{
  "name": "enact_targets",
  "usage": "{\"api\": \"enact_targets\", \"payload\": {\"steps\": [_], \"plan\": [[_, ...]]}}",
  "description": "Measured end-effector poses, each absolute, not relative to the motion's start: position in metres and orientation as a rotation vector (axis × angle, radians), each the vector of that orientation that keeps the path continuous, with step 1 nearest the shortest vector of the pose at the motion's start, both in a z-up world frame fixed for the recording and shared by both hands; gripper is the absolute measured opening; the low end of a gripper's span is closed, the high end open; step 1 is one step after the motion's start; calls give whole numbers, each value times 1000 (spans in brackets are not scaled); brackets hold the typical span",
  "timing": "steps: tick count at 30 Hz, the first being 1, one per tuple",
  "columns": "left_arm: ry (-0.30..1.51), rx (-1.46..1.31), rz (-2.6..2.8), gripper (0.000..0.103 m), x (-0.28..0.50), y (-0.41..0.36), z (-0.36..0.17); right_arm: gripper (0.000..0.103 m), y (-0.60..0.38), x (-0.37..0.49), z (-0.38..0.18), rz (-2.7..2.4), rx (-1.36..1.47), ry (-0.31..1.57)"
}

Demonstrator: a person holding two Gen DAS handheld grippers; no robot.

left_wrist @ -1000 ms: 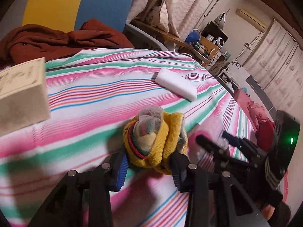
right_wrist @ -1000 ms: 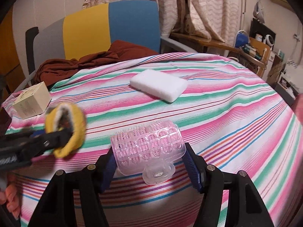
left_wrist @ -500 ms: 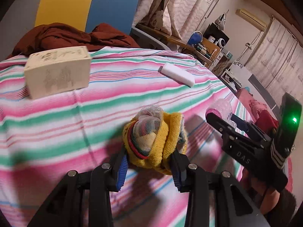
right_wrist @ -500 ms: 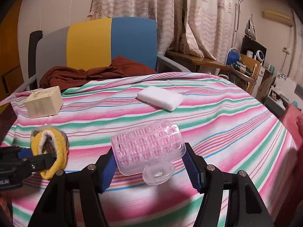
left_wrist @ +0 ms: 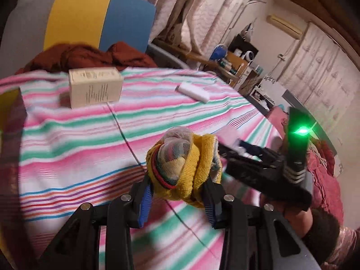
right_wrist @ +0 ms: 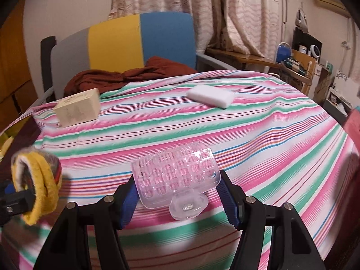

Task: Organize objects
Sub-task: 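Lift and carry the pink case and yellow pouch toward the gold tray, then lower the pink case and yellow pouch into the tray and open both grippers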

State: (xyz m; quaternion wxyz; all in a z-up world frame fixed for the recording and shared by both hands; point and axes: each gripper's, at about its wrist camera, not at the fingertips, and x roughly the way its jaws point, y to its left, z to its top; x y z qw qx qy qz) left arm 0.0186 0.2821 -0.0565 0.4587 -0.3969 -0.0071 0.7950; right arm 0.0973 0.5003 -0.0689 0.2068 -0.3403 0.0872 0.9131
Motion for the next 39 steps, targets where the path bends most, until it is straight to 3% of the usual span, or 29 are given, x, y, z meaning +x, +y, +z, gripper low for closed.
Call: {"api": "enact_targets", "payload": {"steps": [18, 28, 39], "plan": [[-176, -865, 2242, 40, 20, 118, -11, 66, 345, 66, -9, 2938, -959, 138], [-331, -985, 2460, 40, -12, 11, -30, 66, 231, 20, 17, 3177, -1049, -40], [-325, -1205, 2527, 41, -40, -41, -67, 69, 164, -59, -11, 3149, -1350, -95]]}}
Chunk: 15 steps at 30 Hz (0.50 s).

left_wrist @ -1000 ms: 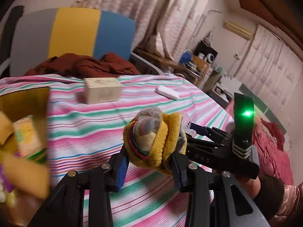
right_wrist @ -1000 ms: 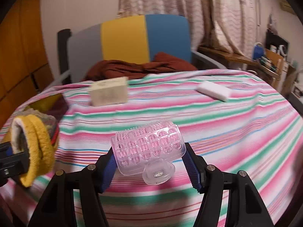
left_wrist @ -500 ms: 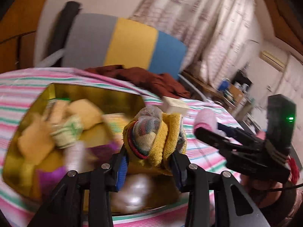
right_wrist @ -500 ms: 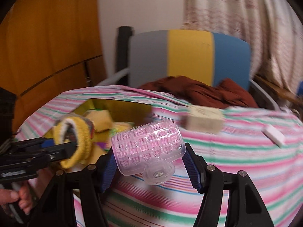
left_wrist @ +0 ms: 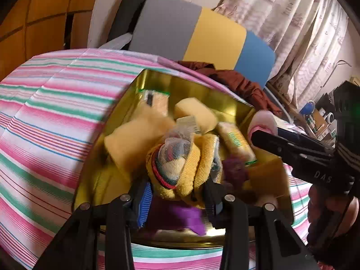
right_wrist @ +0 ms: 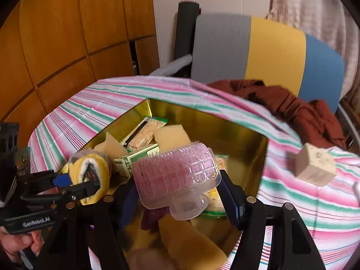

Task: Organize objects
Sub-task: 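Lower the pink case and yellow pouch into the tray and open both grippers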

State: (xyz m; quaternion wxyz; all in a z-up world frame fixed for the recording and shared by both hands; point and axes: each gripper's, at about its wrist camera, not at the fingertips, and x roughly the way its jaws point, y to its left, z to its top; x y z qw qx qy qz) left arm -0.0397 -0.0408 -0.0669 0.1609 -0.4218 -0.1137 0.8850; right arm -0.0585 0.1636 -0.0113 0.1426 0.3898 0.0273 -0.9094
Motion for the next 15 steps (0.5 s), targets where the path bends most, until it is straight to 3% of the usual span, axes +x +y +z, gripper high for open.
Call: {"api": "enact_targets", "payload": {"steps": [3, 6, 15], "plan": [[-300, -1232, 2503, 47, -40, -38, -72, 74, 166, -65, -19, -2625, 1171, 48], [-238, -1260, 2538, 55, -42, -30, -74, 85, 172, -56, -19, -2643, 1156, 3], [-288, -1140, 2663, 63, -25, -38, -54, 85, 196, -23, -5, -2709, 1070, -81]]}}
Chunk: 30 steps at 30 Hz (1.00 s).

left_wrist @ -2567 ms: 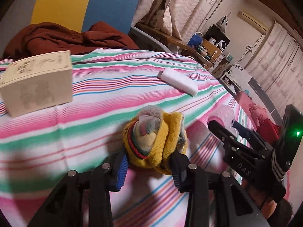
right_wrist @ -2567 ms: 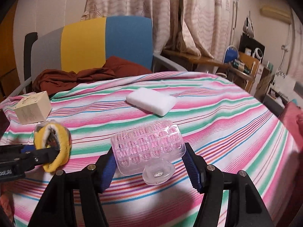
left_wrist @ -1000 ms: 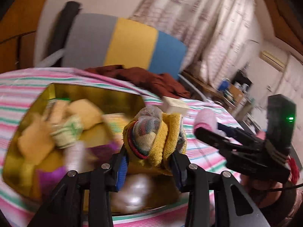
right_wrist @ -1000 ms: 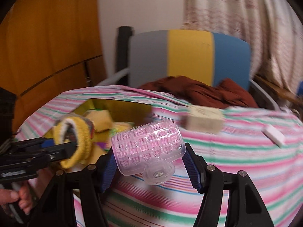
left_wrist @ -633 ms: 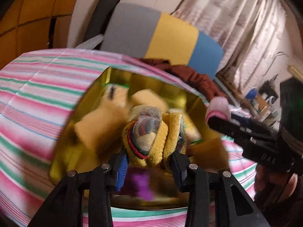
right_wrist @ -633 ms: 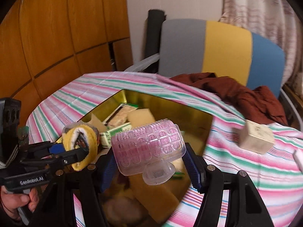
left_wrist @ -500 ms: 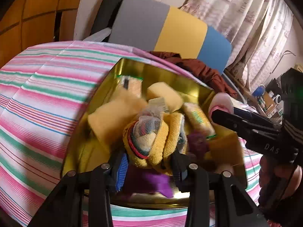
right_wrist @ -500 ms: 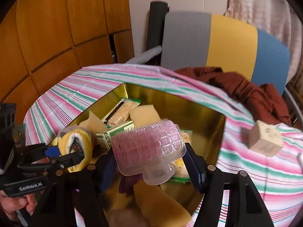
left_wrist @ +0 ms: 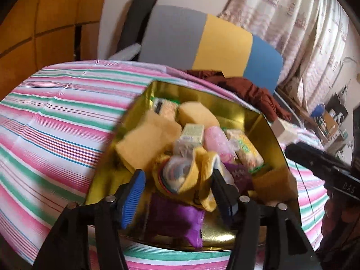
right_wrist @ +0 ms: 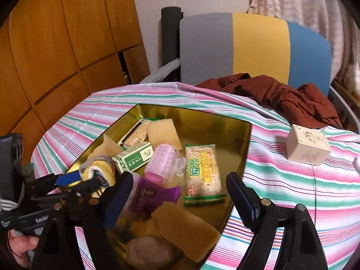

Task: Organize objects
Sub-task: 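Lower the pink case and yellow pouch into the tray and open both grippers, then move both open grippers from the tray back toward the white sponge and cream box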

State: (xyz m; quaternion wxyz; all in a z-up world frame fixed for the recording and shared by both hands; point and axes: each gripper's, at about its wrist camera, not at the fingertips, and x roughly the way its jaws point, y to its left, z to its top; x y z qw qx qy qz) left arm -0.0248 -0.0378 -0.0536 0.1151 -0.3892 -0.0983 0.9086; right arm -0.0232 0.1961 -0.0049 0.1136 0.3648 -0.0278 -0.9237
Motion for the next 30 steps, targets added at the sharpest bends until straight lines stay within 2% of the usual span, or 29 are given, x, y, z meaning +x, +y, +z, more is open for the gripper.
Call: {"api": "enact_targets", "payload": {"steps": [3, 7, 12, 17, 21, 24, 30], "plan": [[-321, -1141, 2683, 63, -27, -47, -52, 85, 202, -19, -1, -2720, 1056, -117], [-219, -1284, 2760, 63, -32, -52, -59, 85, 210, -15, -1, -2731, 1058, -148], [-429, -1227, 2718, 63, -20, -63, -55, 85, 226, -7, 0, -2755, 1044, -203], [-476, -1079, 2753, 63, -6, -61, -32, 85, 249, -2, 3, -2796, 1026, -275], [-487, -996, 2736, 66, -4, -51, -18, 85, 264, 2, 2, -2820, 1033, -319], [-460, -986, 2695, 77, -6, -35, -14, 85, 275, 5, 0, -2837, 1047, -338], [-385, -1006, 2583, 78, -6, 6, -13, 85, 296, 13, -13, -2852, 1088, -381]]}}
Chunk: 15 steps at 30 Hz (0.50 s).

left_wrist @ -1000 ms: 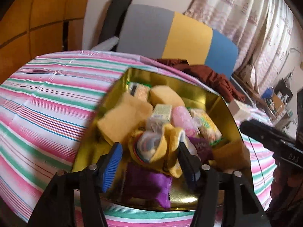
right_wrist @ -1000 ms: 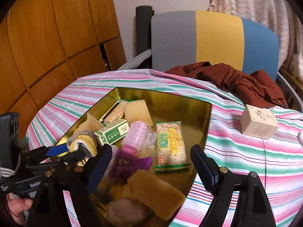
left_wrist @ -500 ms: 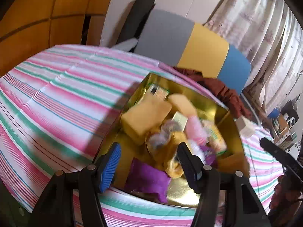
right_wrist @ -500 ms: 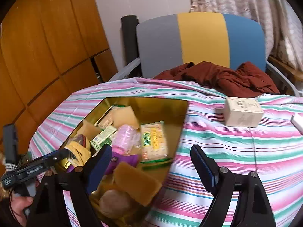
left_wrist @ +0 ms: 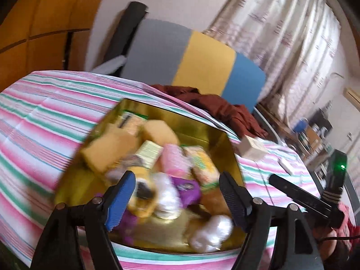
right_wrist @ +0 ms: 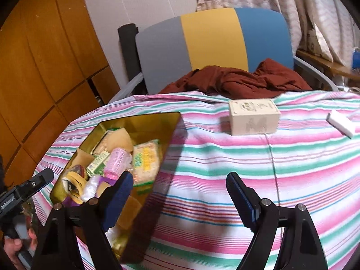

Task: Organize objects
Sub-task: 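Move both open grippers from the tray back toward the white sponge and cream box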

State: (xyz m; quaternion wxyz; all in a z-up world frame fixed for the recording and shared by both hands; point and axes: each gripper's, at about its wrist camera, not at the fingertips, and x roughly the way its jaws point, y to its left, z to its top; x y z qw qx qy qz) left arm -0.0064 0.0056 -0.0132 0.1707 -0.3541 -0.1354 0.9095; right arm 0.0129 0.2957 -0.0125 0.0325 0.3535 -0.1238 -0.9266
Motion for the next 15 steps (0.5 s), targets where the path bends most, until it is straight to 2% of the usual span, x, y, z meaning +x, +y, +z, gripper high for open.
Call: {"api": "enact_targets", "payload": {"steps": [15], "plan": [[-107, -1024, 2329, 78, 1, 116, -10, 85, 367, 37, -50, -2933, 1222, -479]]}}
